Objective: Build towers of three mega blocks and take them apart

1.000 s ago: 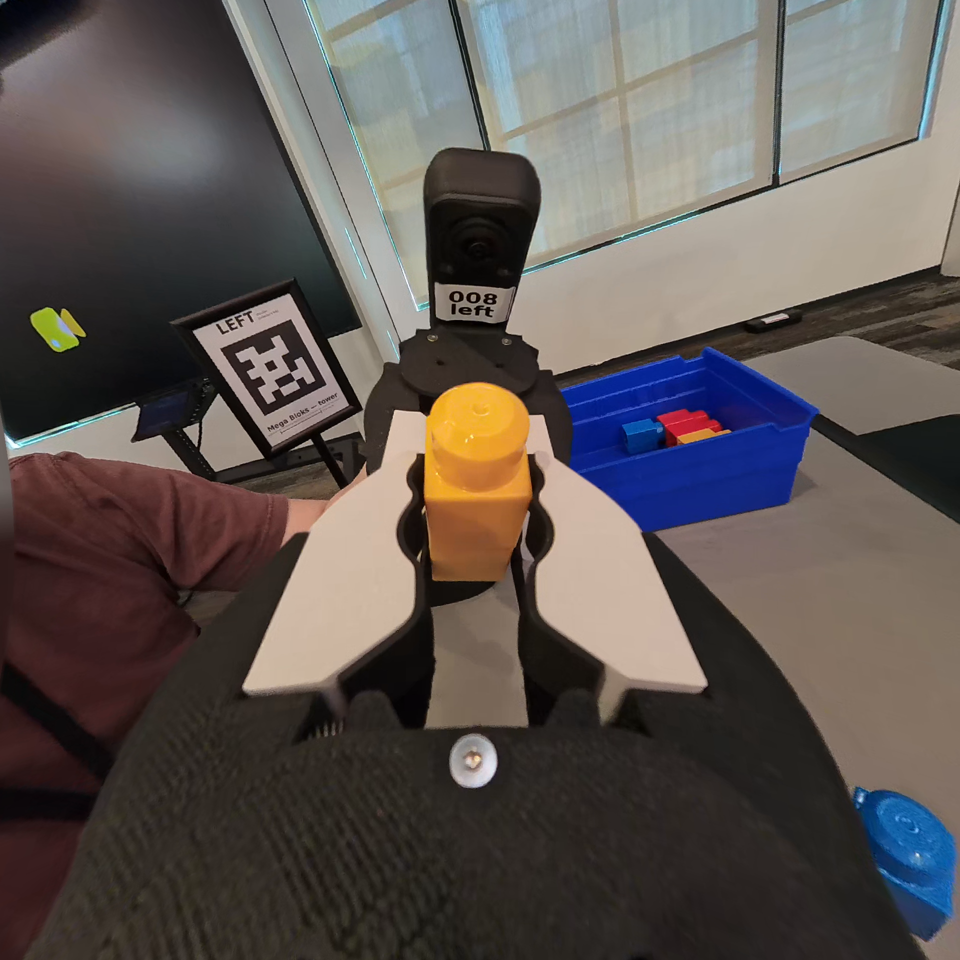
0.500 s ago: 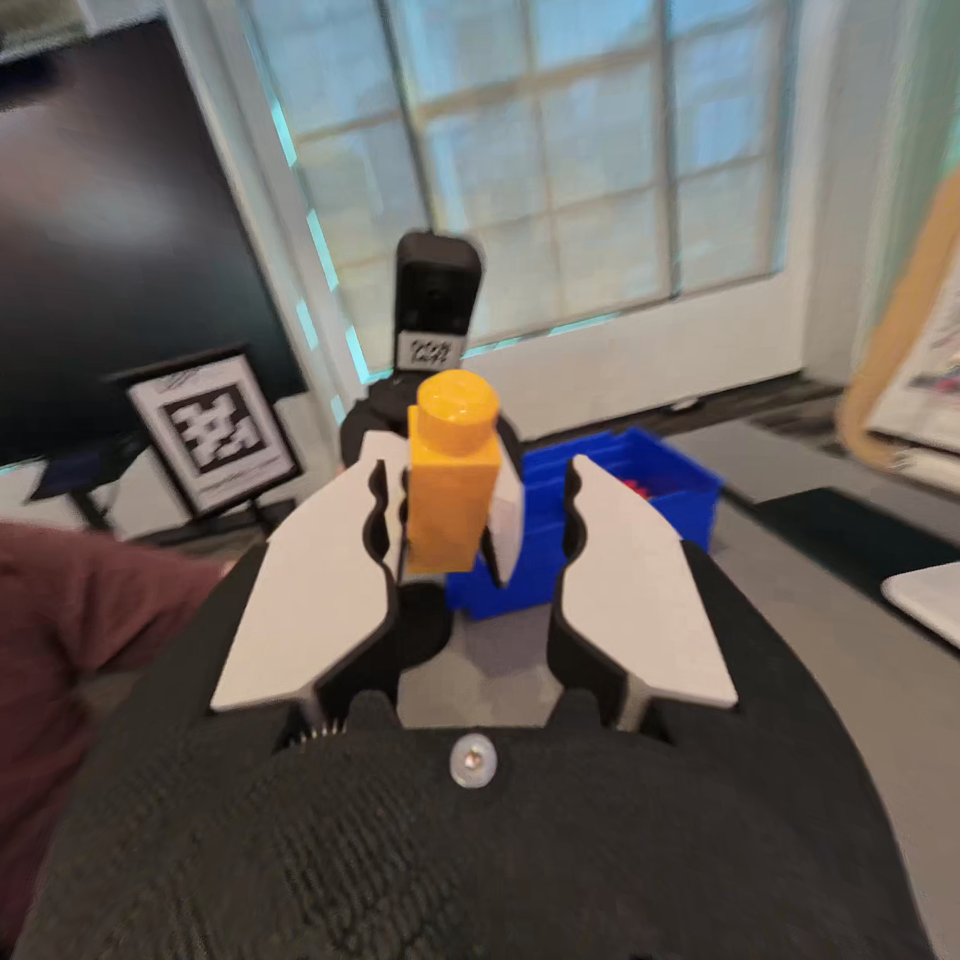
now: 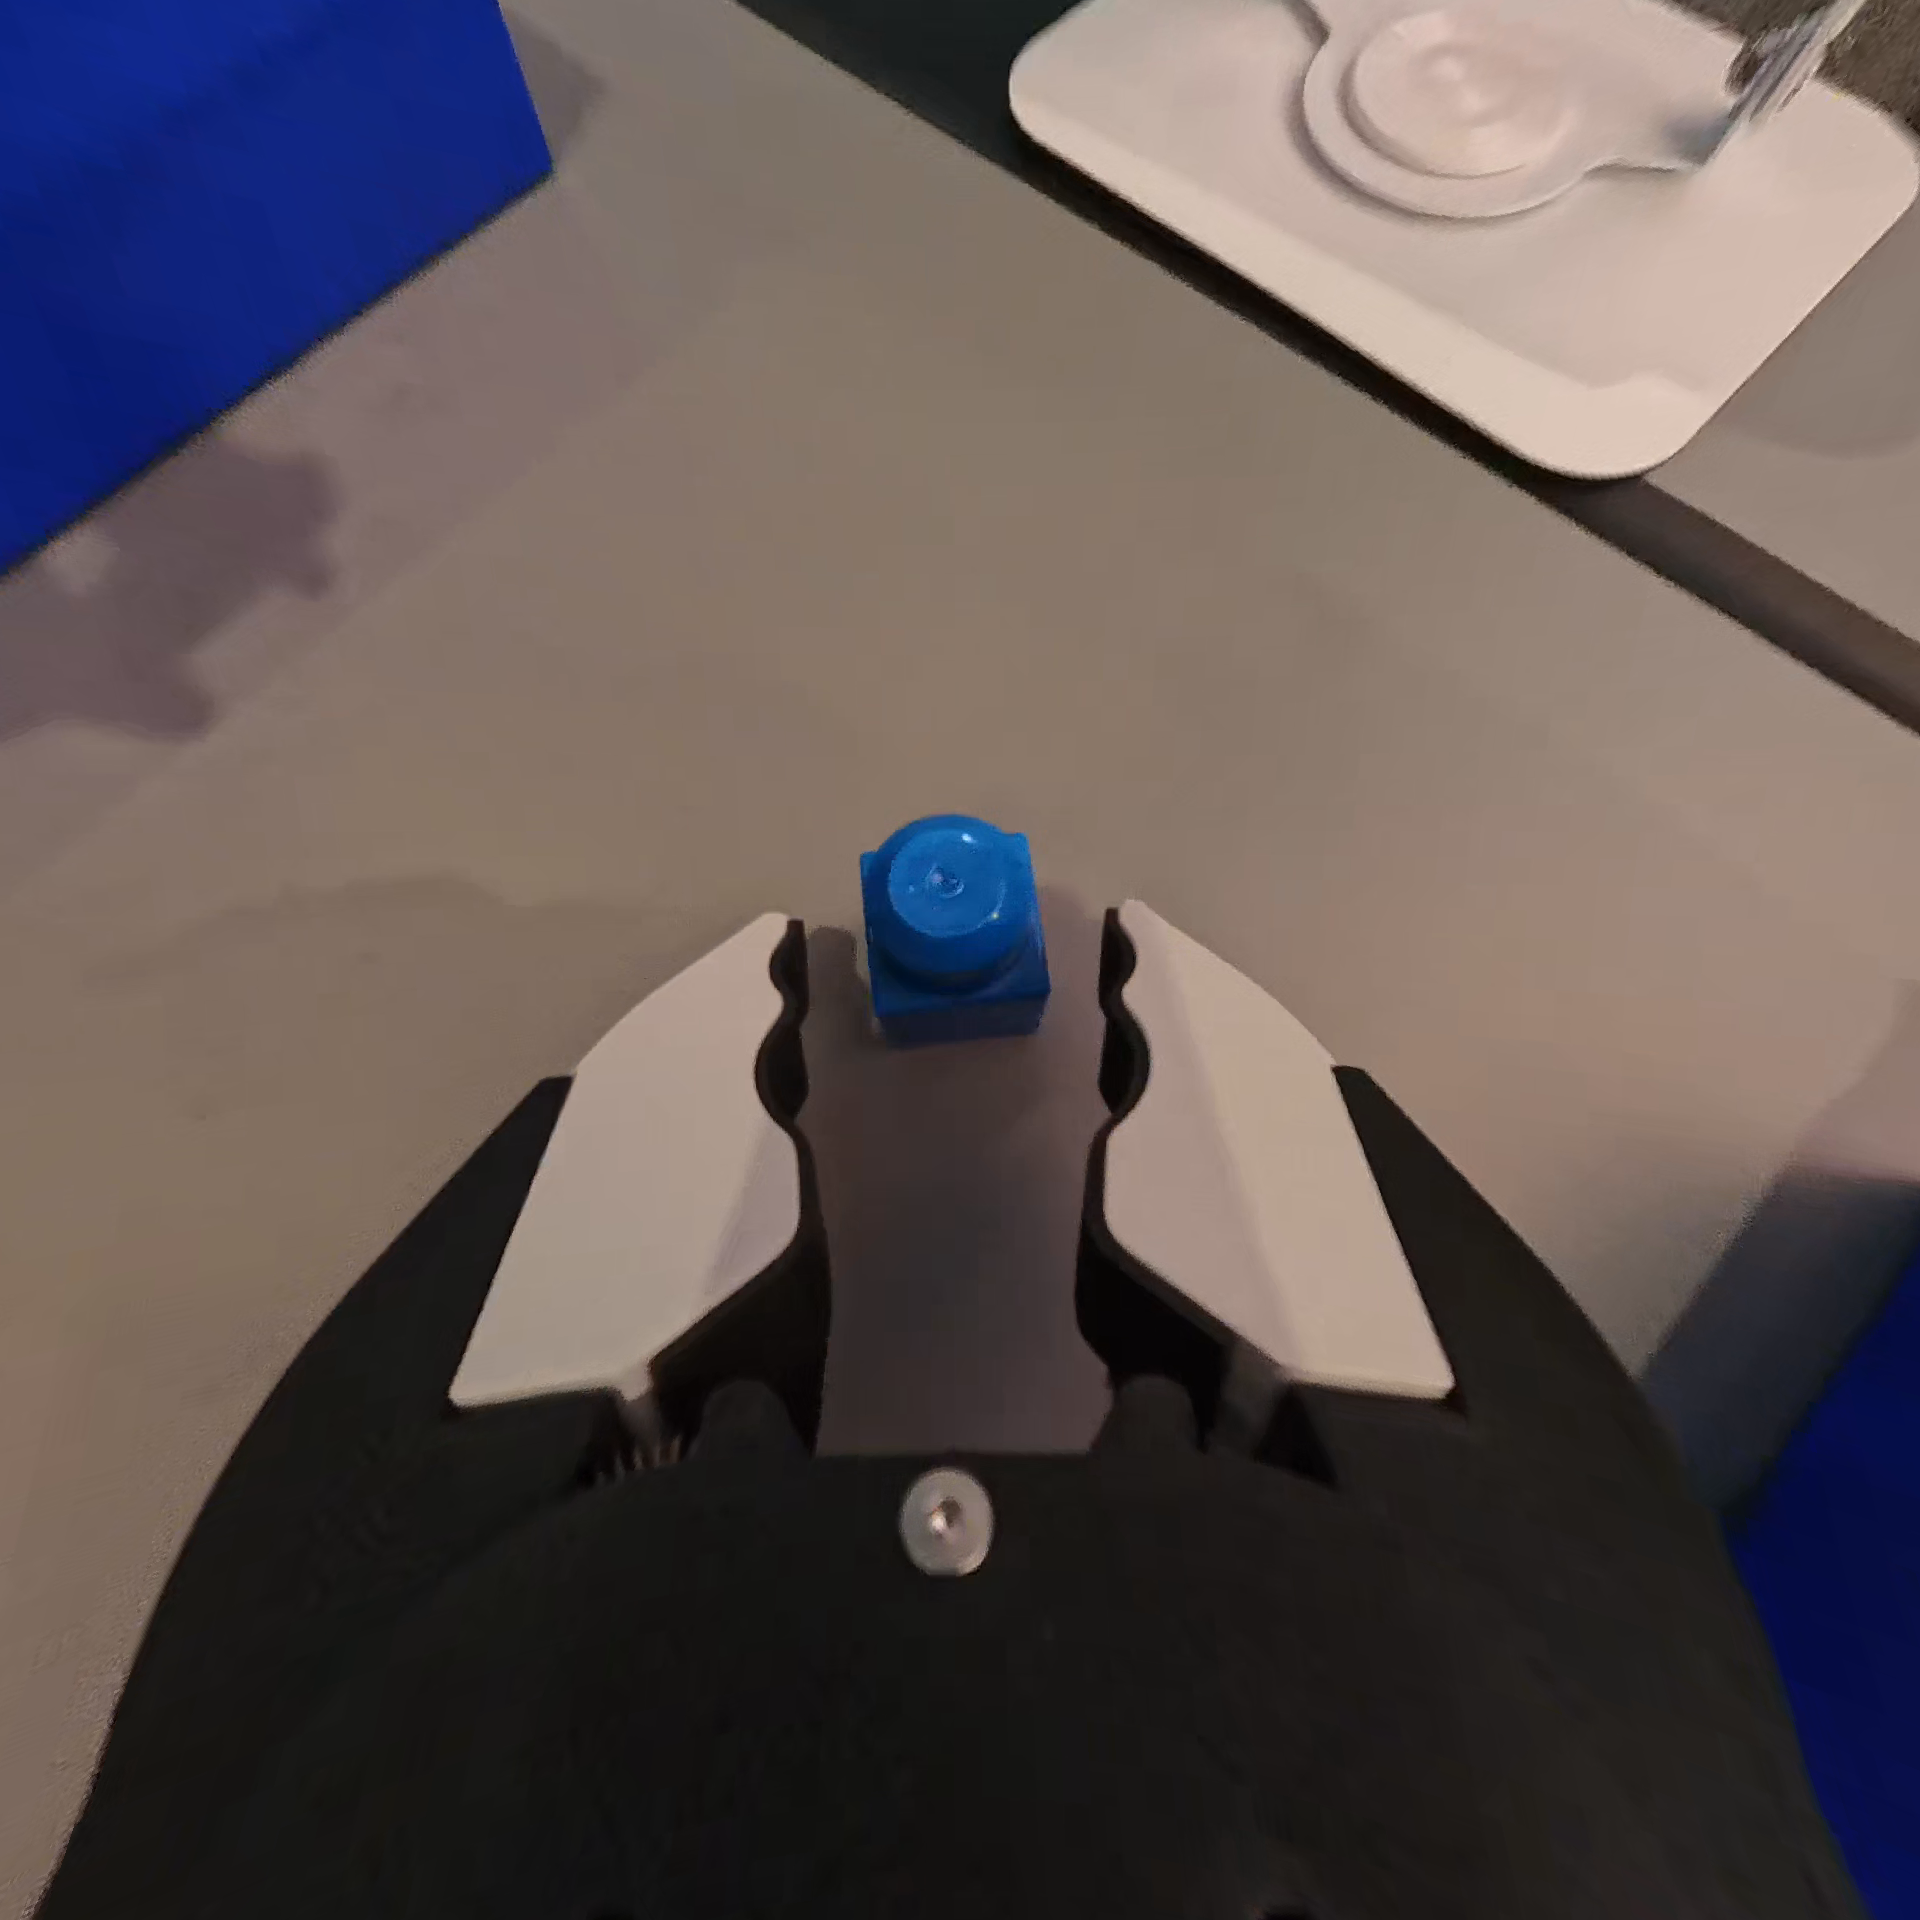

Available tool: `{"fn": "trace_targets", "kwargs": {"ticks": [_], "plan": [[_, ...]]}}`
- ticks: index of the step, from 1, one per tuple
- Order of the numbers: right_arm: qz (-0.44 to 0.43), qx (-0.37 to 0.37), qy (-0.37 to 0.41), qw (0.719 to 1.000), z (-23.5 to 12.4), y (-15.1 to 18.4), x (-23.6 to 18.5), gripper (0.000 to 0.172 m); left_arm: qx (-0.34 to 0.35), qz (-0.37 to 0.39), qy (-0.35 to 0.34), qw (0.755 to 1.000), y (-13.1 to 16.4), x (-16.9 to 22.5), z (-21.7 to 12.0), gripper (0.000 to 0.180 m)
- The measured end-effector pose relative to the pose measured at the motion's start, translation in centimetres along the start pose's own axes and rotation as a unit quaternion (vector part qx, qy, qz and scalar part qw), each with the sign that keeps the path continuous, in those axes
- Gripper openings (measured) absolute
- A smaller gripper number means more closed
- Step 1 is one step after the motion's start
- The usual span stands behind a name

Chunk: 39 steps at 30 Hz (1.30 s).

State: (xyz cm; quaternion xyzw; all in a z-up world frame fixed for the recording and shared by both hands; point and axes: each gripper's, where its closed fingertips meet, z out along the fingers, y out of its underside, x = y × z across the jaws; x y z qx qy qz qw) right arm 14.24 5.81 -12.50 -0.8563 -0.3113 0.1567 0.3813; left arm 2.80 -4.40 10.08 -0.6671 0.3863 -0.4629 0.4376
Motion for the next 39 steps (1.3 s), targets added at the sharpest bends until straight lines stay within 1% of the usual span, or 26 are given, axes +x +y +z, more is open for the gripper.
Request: {"fn": "trace_targets", "kwargs": {"ticks": [1, 2, 3, 4, 6, 7, 9, 10, 13, 15, 17, 18, 20, 22, 25, 29, 32, 34, 36, 37, 39], "plan": [[0.002, -0.009, -0.003, 1.0, 0.4, 0.4, -0.1, 0.055, -0.004, 0.0, 0.002, 1.0, 0.2, 0.0, 0.2, 0.041], [0.004, -0.011, -0.01, 1.0, 0.6, 0.6, -0.2, 0.05, -0.009, -0.002, 0.004, 1.0, 0.4, 0.0, 0.5, 0.041], [0.006, -0.013, -0.018, 1.0, 0.8, 0.9, -0.2, 0.04, -0.011, -0.003, 0.004, 1.0, 0.5, -0.1, 0.8, 0.041], [0.005, -0.015, -0.029, 0.999, 0.9, 1.1, -0.3, 0.037, -0.009, -0.003, 0.0, 1.0, 0.6, -0.3, 1.0, 0.041], [0.007, -0.01, -0.054, 0.998, 0.1, 0.6, -0.6, 0.037, -0.014, -0.003, 0.005, 1.0, 0.9, -0.3, 1.5, 0.041], [0.013, 0.013, -0.064, 0.998, -0.9, -0.6, -0.6, 0.037, -0.024, -0.004, 0.014, 1.0, 1.3, -0.2, 1.8, 0.041], [0.031, 0.087, -0.105, 0.99, -4.3, -3.9, -1.1, 0.036, -0.042, -0.002, 0.027, 0.999, 2.0, 0.2, 2.6, 0.041], [0.042, 0.124, -0.142, 0.981, -6.5, -5.7, -1.7, 0.036, -0.052, -0.002, 0.04, 0.998, 2.5, 0.6, 3.1, 0.041], [0.069, 0.222, -0.262, 0.937, -13.9, -9.8, -3.8, 0.036, -0.079, -0.013, 0.09, 0.993, 3.8, 2.2, 4.9, 0.041], [0.063, 0.272, -0.333, 0.901, -18.7, -11.3, -5.2, 0.036, -0.094, -0.016, 0.114, 0.989, 4.9, 3.1, 6.5, 0.041], [0.05, 0.292, -0.372, 0.88, -21.8, -11.7, -6.2, 0.036, -0.121, -0.012, 0.13, 0.984, 6.3, 4.0, 8.0, 0.041], [0.042, 0.298, -0.387, 0.872, -22.8, -11.8, -6.7, 0.036, -0.132, -0.007, 0.14, 0.981, 6.9, 4.5, 8.6, 0.041], [0.031, 0.289, -0.406, 0.867, -23.6, -11.6, -7.6, 0.036, -0.143, 0.005, 0.147, 0.979, 7.6, 5.3, 9.6, 0.041], [0.016, 0.27, -0.407, 0.872, -23.1, -11.2, -8.3, 0.036, -0.154, 0.01, 0.152, 0.976, 8.0, 5.9, 9.9, 0.041], [0.006, 0.247, -0.436, 0.865, -22.8, -10.7, -9.6, 0.036, -0.166, 0.019, 0.153, 0.974, 8.5, 6.3, 10.0, 0.041], [-0.006, 0.232, -0.438, 0.869, -22.3, -10.2, -10.1, 0.036, -0.192, 0.036, 0.139, 0.971, 9.3, 6.1, 9.9, 0.041], [-0.026, 0.216, -0.432, 0.875, -22.2, -9.7, -10.3, 0.036, -0.21, 0.039, 0.147, 0.966, 9.8, 6.3, 9.7, 0.041], [-0.027, 0.248, -0.421, 0.872, -22.5, -10.4, -10.2, 0.036, -0.196, 0.036, 0.147, 0.969, 9.4, 6.3, 9.8, 0.041], [0.0, 0.301, -0.42, 0.856, -23.0, -11.9, -10.0, 0.036, -0.174, 0.003, 0.171, 0.97, 8.6, 6.9, 9.8, 0.041], [0.018, 0.315, -0.426, 0.848, -23.1, -12.4, -10.1, 0.036, -0.162, -0.006, 0.176, 0.971, 8.3, 7.0, 9.9, 0.041], [0.047, 0.334, -0.426, 0.84, -22.6, -13.0, -10.0, 0.037, -0.149, -0.009, 0.162, 0.975, 7.9, 6.6, 10.1, 0.041]]}}
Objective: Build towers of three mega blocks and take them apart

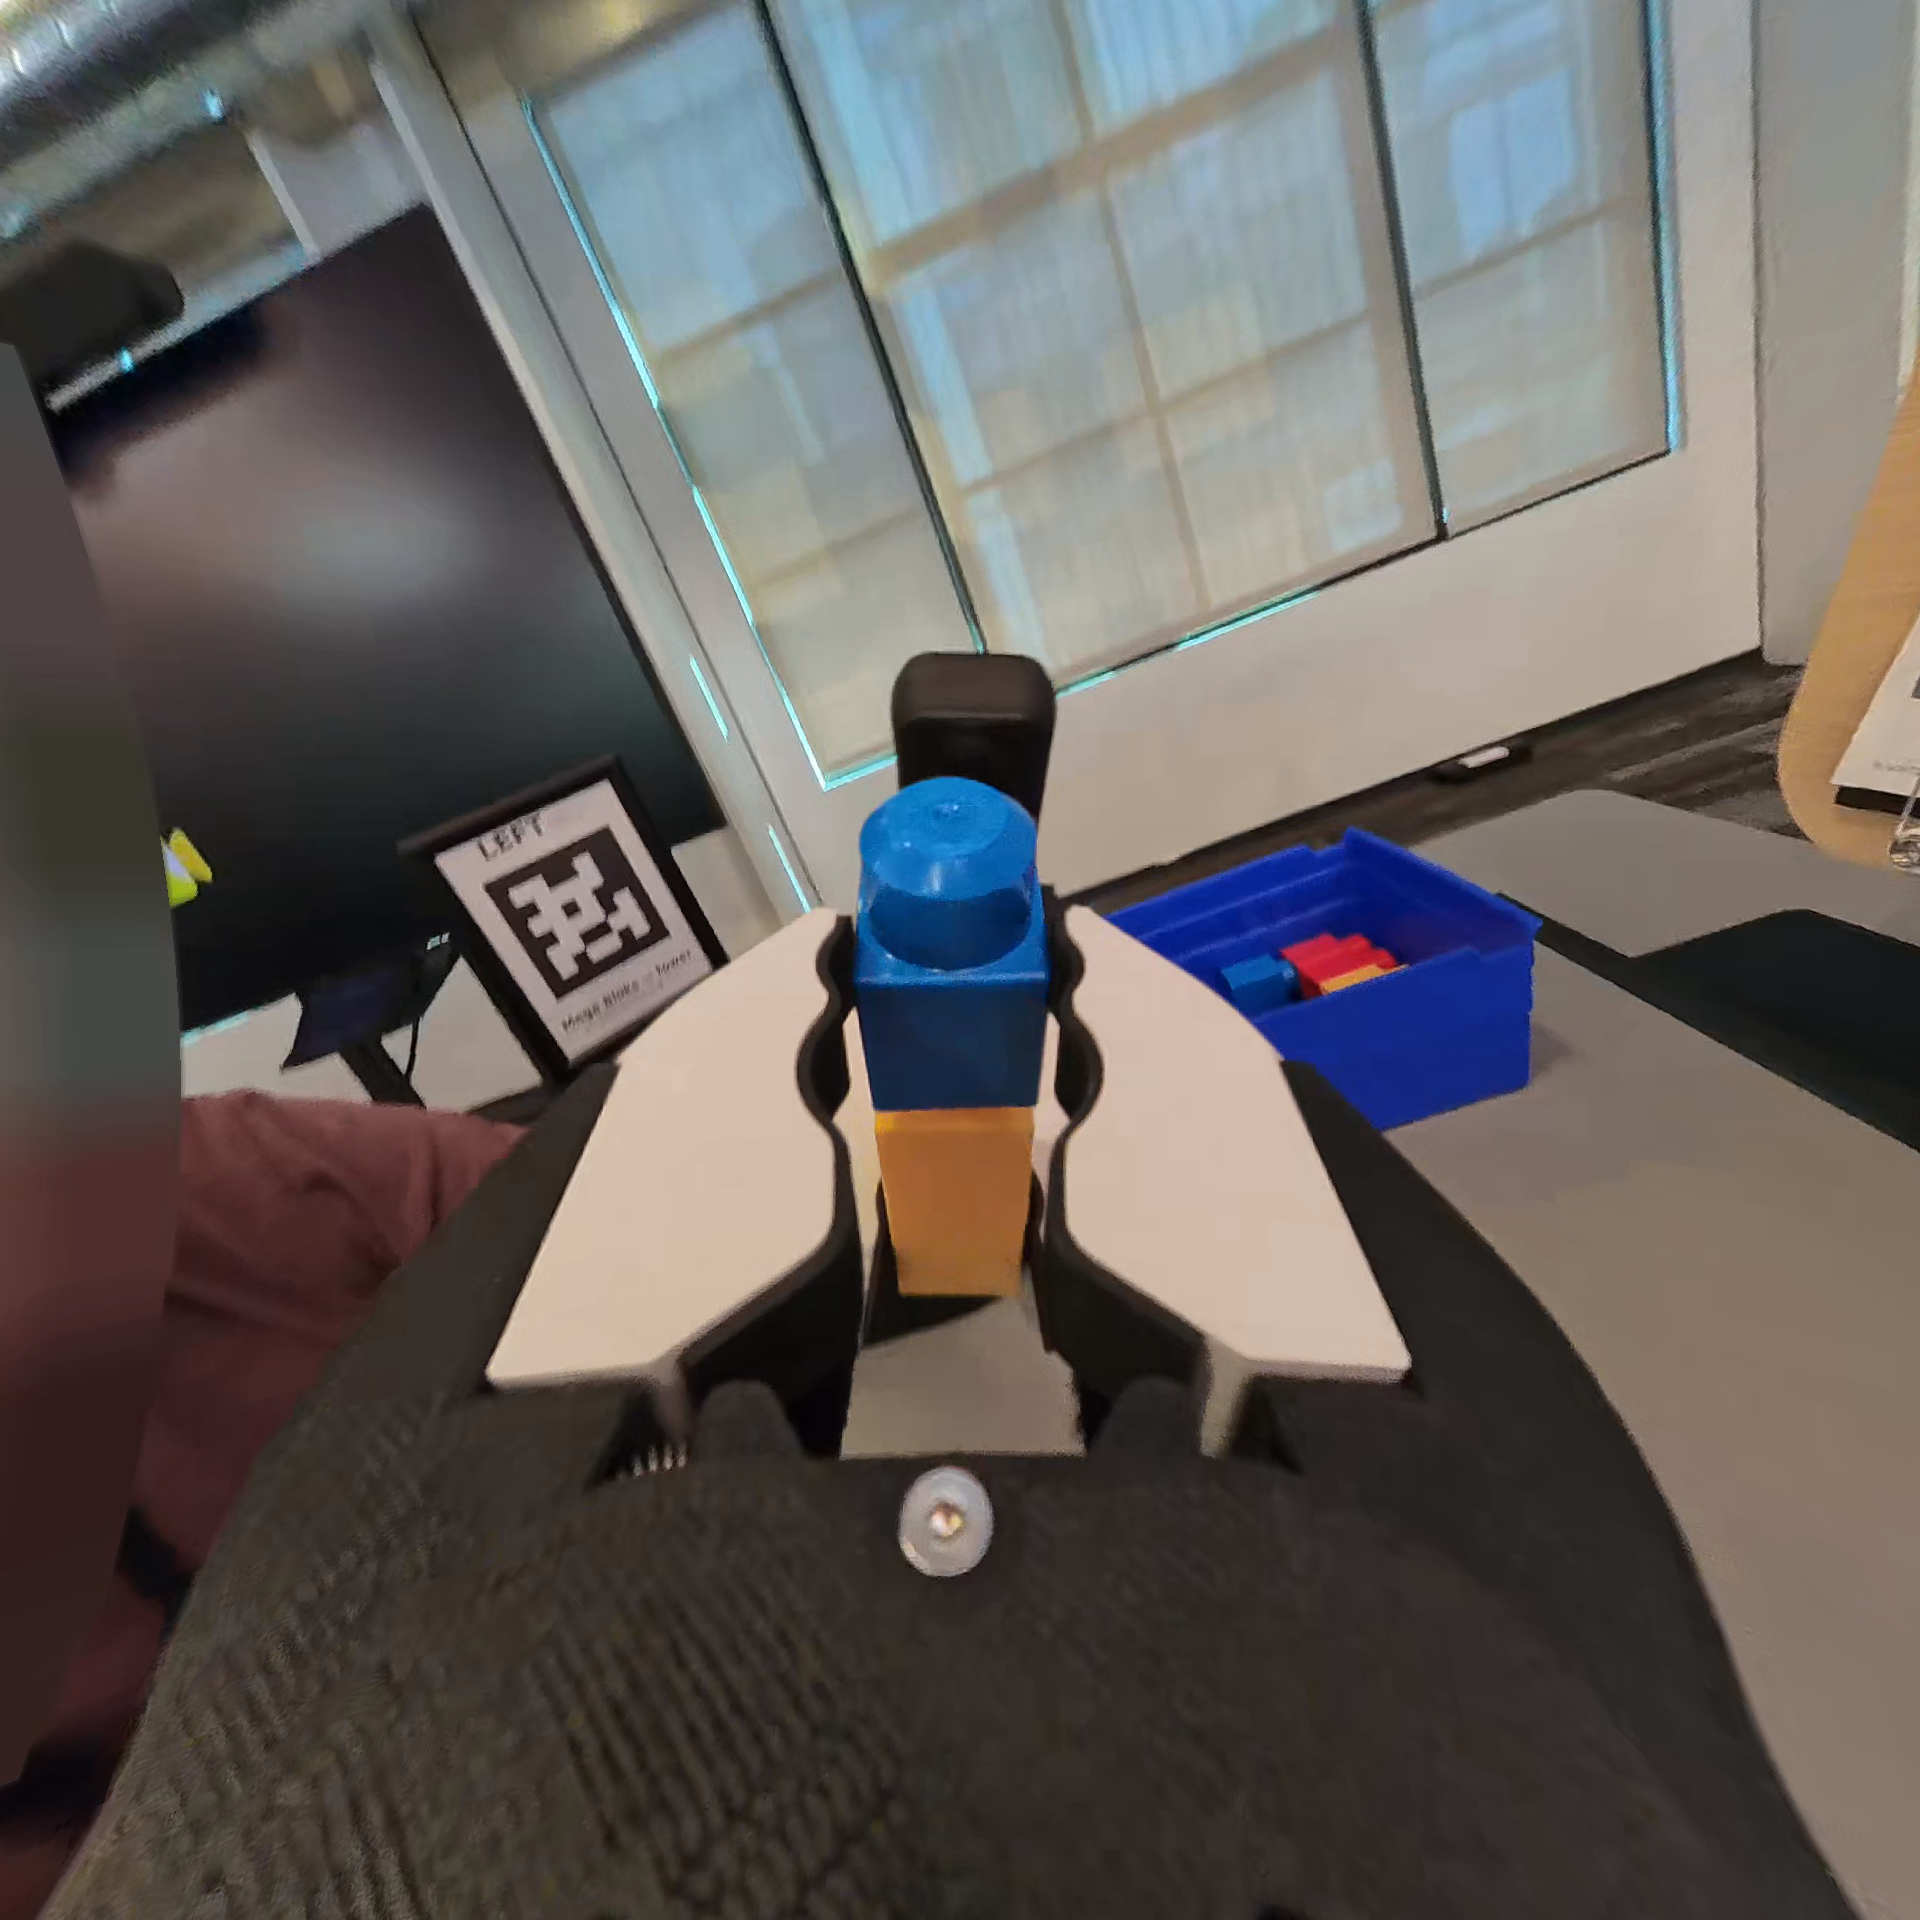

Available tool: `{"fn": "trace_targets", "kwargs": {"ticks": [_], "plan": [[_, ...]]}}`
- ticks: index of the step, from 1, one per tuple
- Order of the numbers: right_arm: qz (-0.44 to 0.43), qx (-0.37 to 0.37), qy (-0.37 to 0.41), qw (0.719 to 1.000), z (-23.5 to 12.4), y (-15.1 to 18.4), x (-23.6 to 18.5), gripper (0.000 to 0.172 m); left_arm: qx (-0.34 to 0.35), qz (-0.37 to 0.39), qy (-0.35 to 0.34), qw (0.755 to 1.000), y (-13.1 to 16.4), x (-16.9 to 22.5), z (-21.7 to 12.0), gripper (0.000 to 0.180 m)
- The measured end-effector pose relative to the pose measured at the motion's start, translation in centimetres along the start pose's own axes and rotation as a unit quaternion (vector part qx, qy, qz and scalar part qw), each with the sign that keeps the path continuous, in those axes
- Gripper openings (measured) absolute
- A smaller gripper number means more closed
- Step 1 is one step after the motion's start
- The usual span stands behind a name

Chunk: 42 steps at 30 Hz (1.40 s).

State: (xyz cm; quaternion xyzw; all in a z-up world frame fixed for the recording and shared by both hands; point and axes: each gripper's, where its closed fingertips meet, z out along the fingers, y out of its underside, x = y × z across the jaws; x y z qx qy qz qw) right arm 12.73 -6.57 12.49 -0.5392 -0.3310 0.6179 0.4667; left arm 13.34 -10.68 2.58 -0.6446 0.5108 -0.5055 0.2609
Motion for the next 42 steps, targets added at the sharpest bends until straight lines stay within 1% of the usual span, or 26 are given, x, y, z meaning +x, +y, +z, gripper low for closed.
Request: {"fn": "trace_targets", "kwargs": {"ticks": [4, 8, 11, 13, 20, 25, 30, 34, 36, 38, 42], "plan": [[0.023, 0.065, 0.011, 0.998, 0.6, -0.6, 0.8, 0.037, 0.024, -0.008, -0.009, 1.0, -0.7, -0.4, -0.2, 0.041], [0.027, 0.076, 0.014, 0.997, 0.8, -0.5, 1.1, 0.038, 0.028, -0.012, -0.013, 0.999, -0.8, -0.5, -0.2, 0.041], [0.019, 0.055, 0.01, 0.998, 1.0, 0.0, 0.9, 0.038, 0.014, -0.006, -0.02, 1.0, -0.4, -0.6, 0.1, 0.041], [0.007, 0.026, 0.014, 1.0, 1.1, 0.4, 0.7, 0.038, -0.005, 0.003, -0.035, 0.999, 0.1, -0.8, 0.2, 0.041], [-0.015, -0.068, 0.016, 0.997, 0.7, 1.8, -0.1, 0.038, -0.048, 0.017, -0.036, 0.998, 1.1, -0.3, 0.5, 0.04], [-0.05, -0.129, 0.049, 0.989, 0.3, 3.0, 0.4, 0.038, -0.061, 0.007, -0.037, 0.997, 1.4, -0.6, -0.2, 0.04], [-0.041, -0.16, 0.034, 0.986, 0.0, 3.9, 0.1, 0.038, -0.084, 0.026, -0.05, 0.995, 2.1, -0.7, -0.2, 0.04], [-0.047, -0.157, 0.022, 0.986, 0.2, 4.0, -0.2, 0.038, -0.09, 0.033, -0.045, 0.994, 2.3, -0.6, -0.1, 0.04], [-0.05, -0.159, 0.009, 0.986, 0.4, 4.2, -0.5, 0.038, -0.104, 0.033, -0.033, 0.993, 2.8, -0.2, 0.3, 0.04], [-0.05, -0.164, -0.003, 0.985, 0.6, 4.5, -0.9, 0.038, -0.112, 0.026, -0.005, 0.993, 3.3, 0.4, 0.8, 0.04], [-0.062, -0.183, -0.004, 0.981, 0.2, 4.9, -0.9, 0.038, -0.115, 0.029, 0.004, 0.993, 3.6, 0.3, 1.3, 0.04]]}}
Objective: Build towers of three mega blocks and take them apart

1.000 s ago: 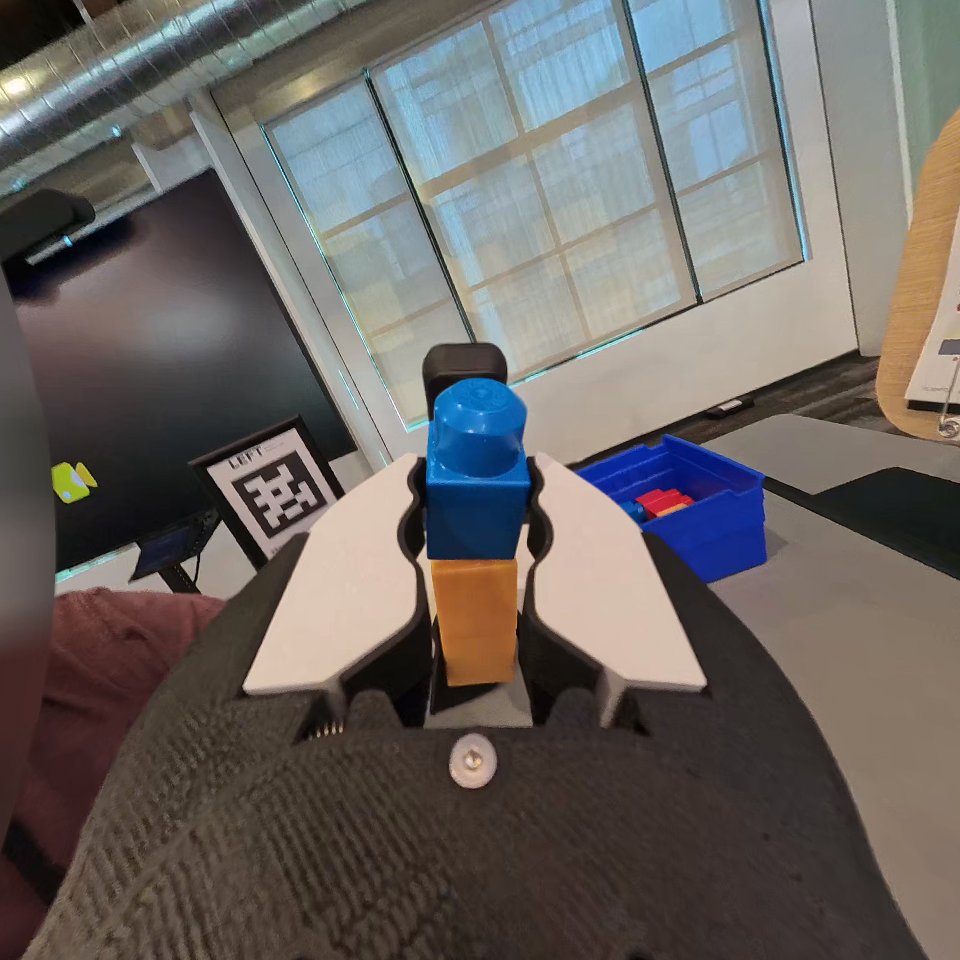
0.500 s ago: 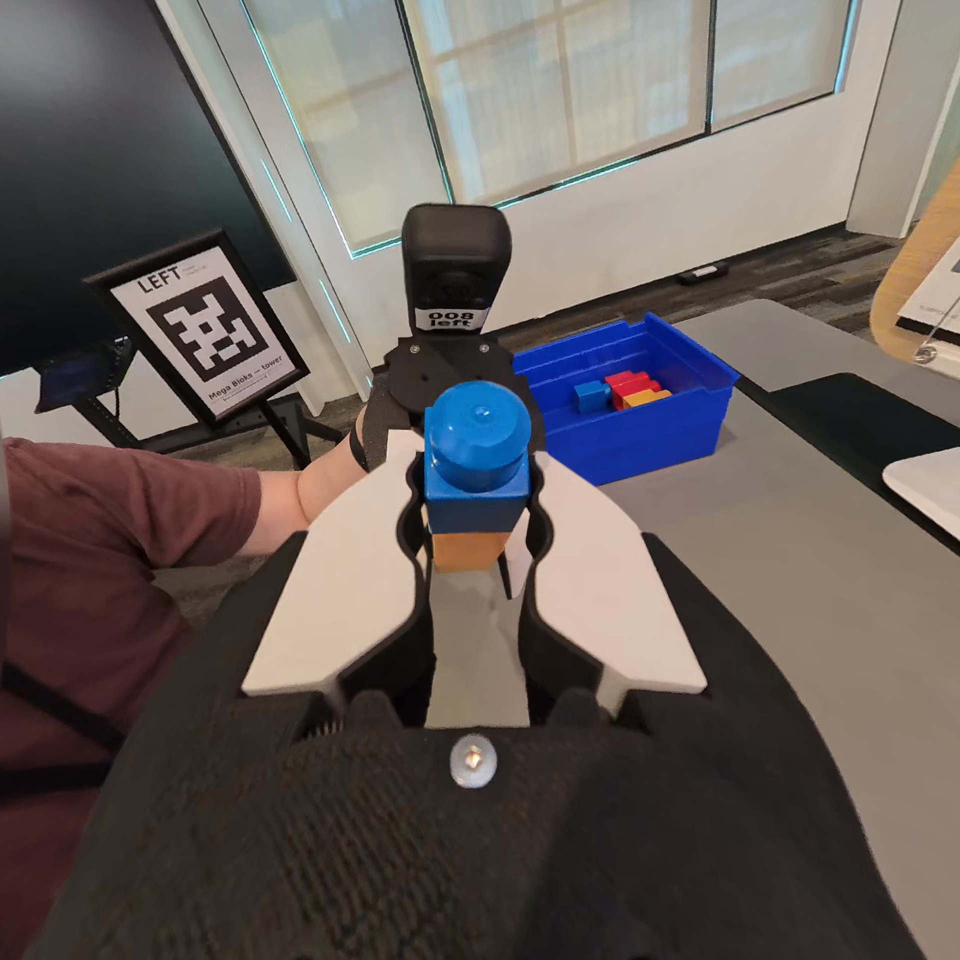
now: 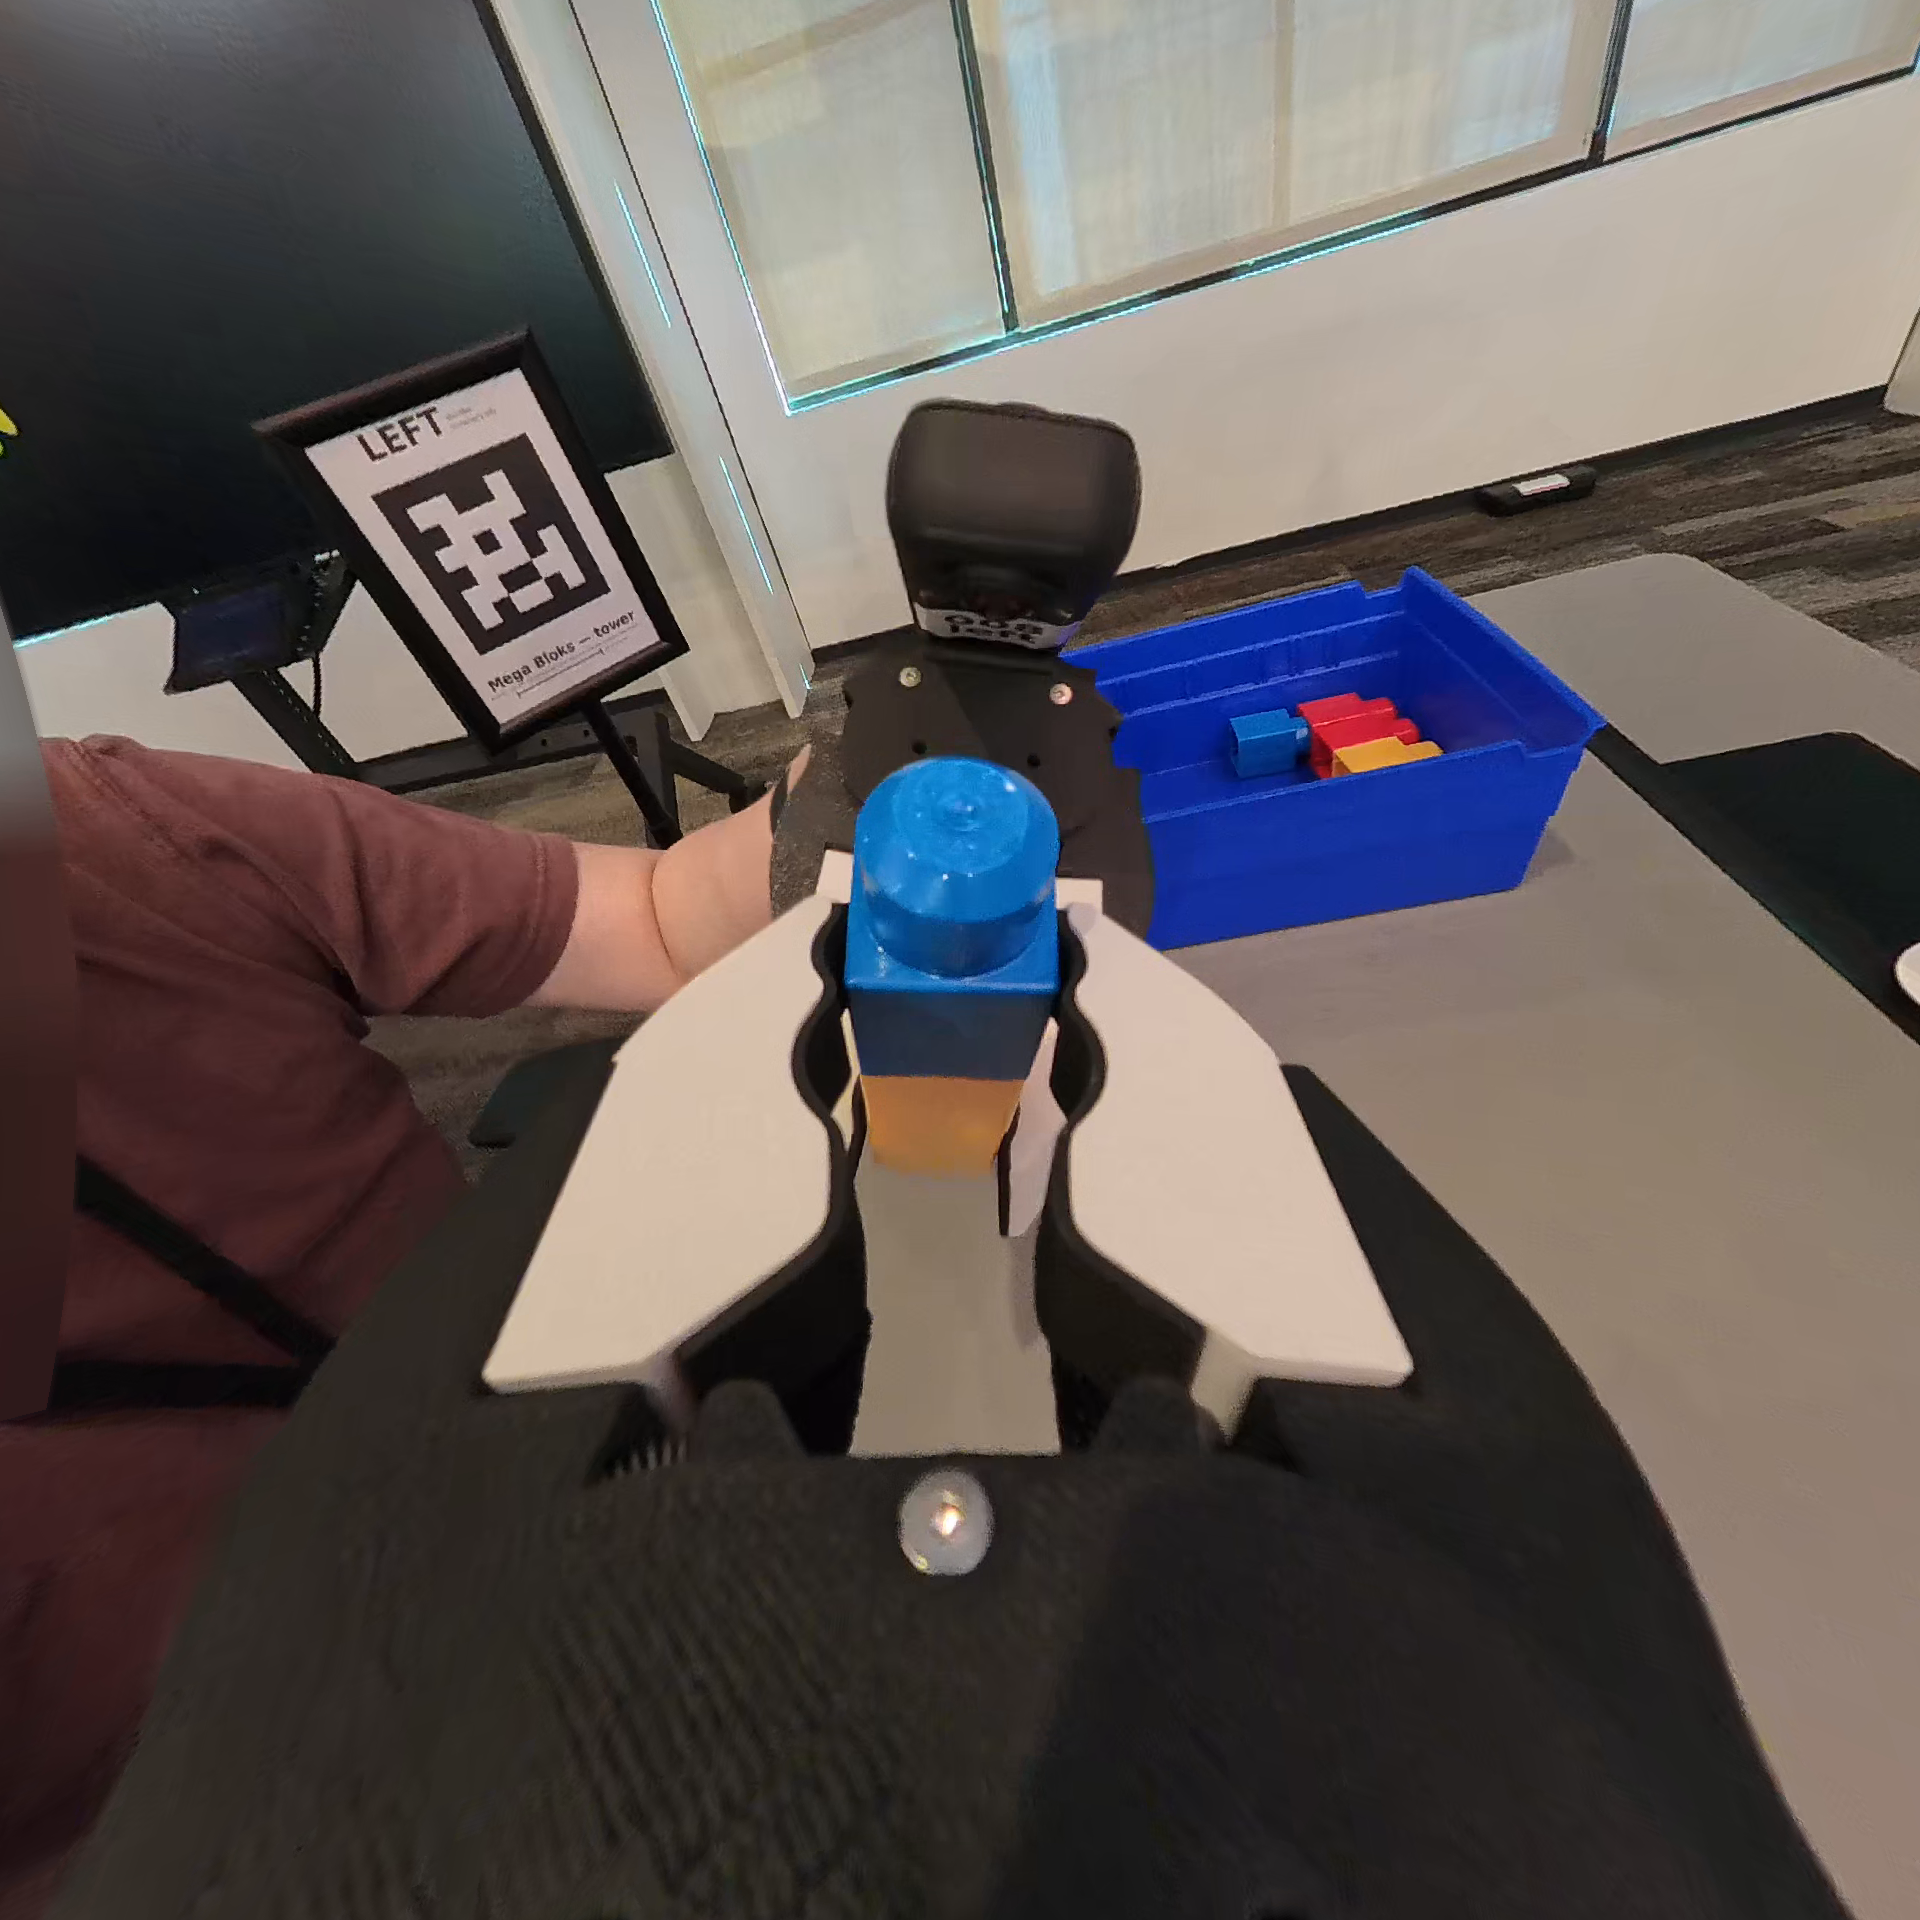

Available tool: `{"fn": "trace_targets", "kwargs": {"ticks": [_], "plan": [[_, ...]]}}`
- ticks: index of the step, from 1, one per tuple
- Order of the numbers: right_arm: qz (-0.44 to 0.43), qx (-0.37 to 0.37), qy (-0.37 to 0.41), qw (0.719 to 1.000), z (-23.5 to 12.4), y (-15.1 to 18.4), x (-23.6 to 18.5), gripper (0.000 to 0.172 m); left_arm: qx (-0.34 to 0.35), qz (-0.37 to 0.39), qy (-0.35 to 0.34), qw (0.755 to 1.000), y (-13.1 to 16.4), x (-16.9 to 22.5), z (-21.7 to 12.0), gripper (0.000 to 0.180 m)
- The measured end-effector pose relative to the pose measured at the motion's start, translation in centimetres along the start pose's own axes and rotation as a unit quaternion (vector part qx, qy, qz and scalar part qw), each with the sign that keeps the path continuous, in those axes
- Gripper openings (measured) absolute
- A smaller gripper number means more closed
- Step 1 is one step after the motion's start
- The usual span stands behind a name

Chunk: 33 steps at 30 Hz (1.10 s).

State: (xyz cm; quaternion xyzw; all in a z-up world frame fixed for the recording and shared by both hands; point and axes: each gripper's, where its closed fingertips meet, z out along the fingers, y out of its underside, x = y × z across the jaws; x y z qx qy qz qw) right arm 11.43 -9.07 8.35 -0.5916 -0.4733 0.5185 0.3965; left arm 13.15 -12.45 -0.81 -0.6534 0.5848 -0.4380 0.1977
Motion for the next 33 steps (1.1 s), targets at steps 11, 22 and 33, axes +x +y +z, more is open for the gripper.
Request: {"fn": "trace_targets", "kwargs": {"ticks": [11, 22, 33], "plan": [[0.032, 0.021, 0.008, 0.999, 0.2, -0.3, 0.8, 0.038, 0.001, -0.032, -0.012, 0.999, -0.1, -0.4, -0.7, 0.04], [0.052, 0.031, 0.026, 0.998, 0.4, 0.0, 2.0, 0.038, 0.005, -0.052, -0.036, 0.998, 0.0, -1.5, -1.7, 0.04], [0.065, 0.034, 0.036, 0.997, 0.7, 0.0, 2.4, 0.038, 0.005, -0.065, -0.037, 0.997, 0.1, -1.6, -2.0, 0.04]]}}
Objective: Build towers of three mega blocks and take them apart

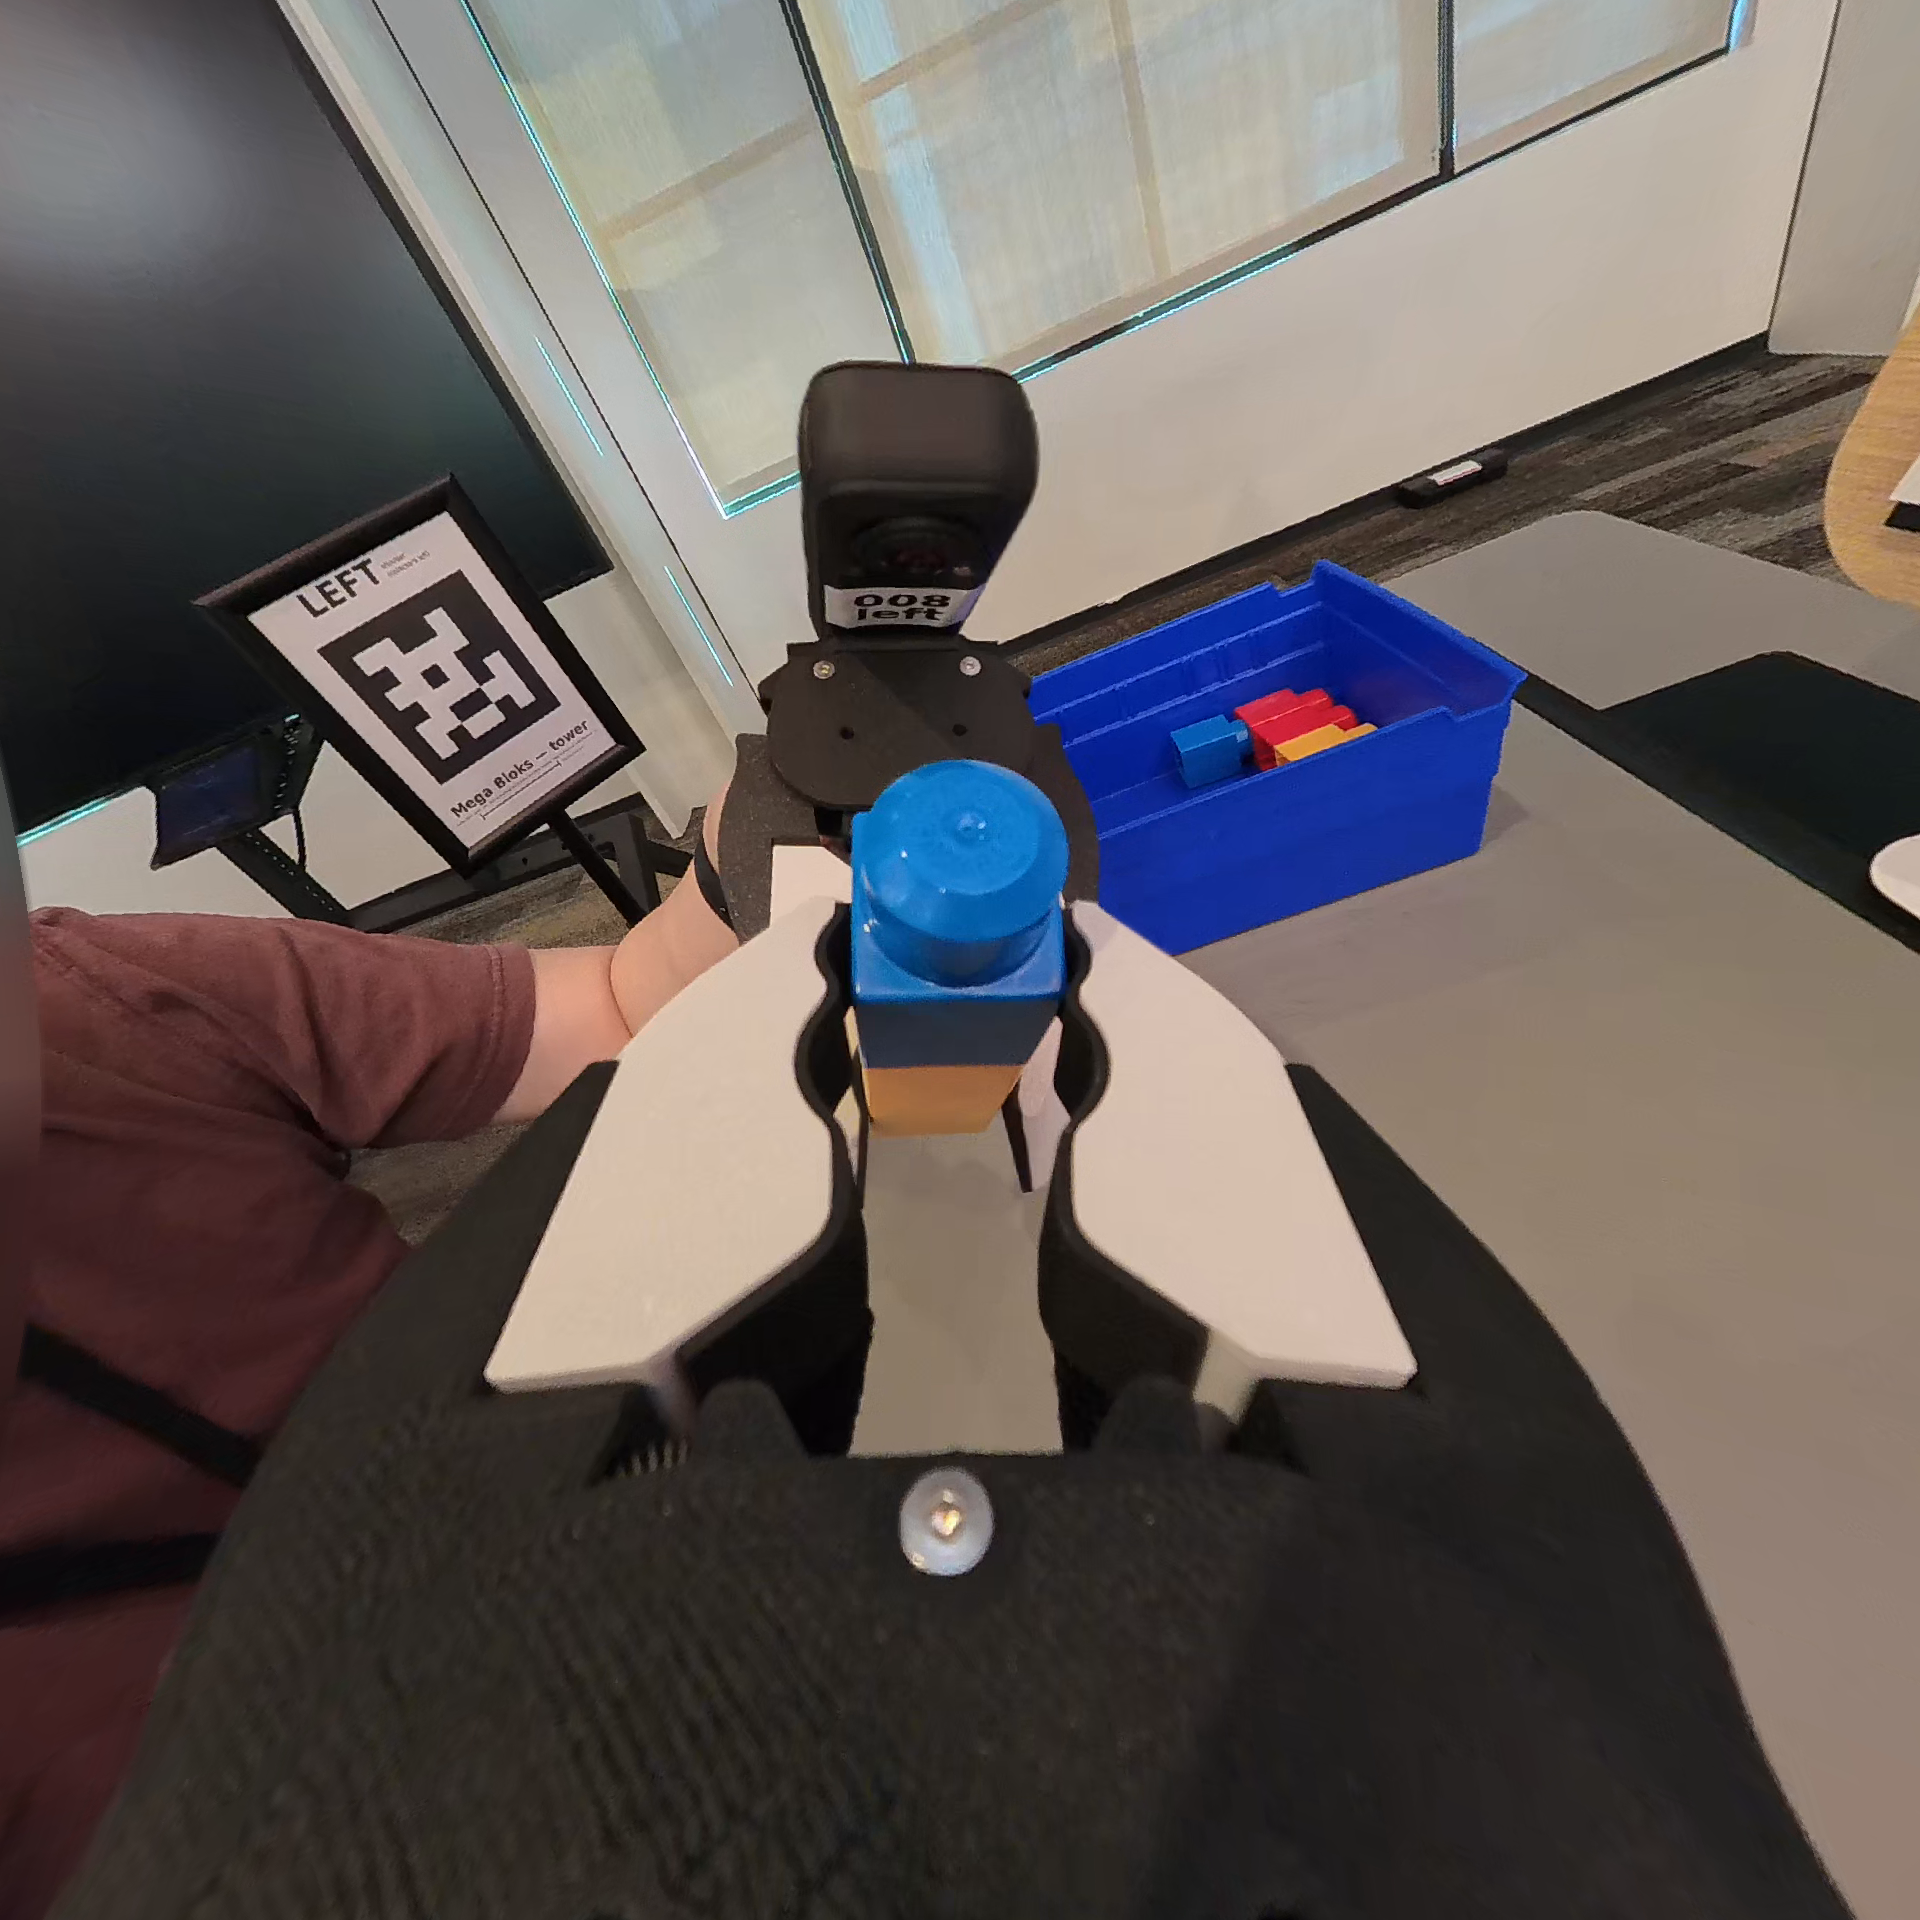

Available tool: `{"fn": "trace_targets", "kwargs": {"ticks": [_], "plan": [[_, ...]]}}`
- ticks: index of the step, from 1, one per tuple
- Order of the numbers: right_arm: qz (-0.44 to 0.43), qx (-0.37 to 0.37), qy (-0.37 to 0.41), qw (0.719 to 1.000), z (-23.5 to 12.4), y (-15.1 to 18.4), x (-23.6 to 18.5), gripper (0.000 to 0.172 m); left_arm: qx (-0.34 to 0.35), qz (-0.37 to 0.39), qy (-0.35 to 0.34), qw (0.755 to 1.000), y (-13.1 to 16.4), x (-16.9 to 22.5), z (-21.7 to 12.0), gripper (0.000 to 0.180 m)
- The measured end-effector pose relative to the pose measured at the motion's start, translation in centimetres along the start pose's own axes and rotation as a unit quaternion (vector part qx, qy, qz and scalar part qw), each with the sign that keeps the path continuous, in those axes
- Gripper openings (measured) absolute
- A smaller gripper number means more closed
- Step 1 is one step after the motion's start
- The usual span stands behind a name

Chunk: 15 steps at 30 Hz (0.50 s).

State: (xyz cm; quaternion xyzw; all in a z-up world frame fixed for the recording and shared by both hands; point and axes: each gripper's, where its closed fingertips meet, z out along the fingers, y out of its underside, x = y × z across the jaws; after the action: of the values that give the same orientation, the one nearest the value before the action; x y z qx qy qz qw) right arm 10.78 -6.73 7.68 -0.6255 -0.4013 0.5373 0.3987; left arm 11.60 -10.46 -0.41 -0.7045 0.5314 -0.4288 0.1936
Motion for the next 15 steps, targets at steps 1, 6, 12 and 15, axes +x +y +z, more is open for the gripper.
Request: {"fn": "trace_targets", "kwargs": {"ticks": [1, 6, 12, 15], "plan": [[0.0, 0.0, 0.0, 1.0, 0.0, 0.0, 0.0, 0.038, 0.0, 0.0, 0.001, 1.0, 0.0, 0.0, 0.0, 0.04], [-0.006, 0.005, -0.007, 1.0, 0.2, -0.1, -0.2, 0.038, -0.008, 0.006, 0.005, 1.0, 0.2, 0.2, 0.2, 0.04], [-0.03, 0.034, -0.064, 0.997, 1.3, -0.1, -1.3, 0.06, 0.121, -0.004, 0.023, 0.992, -4.1, 2.3, -1.5, 0.041], [-0.007, 0.075, -0.118, 0.99, 1.5, -0.7, -2.1, 0.05, 0.113, 0.022, -0.079, 0.99, -3.9, 0.7, -2.1, 0.041]]}}
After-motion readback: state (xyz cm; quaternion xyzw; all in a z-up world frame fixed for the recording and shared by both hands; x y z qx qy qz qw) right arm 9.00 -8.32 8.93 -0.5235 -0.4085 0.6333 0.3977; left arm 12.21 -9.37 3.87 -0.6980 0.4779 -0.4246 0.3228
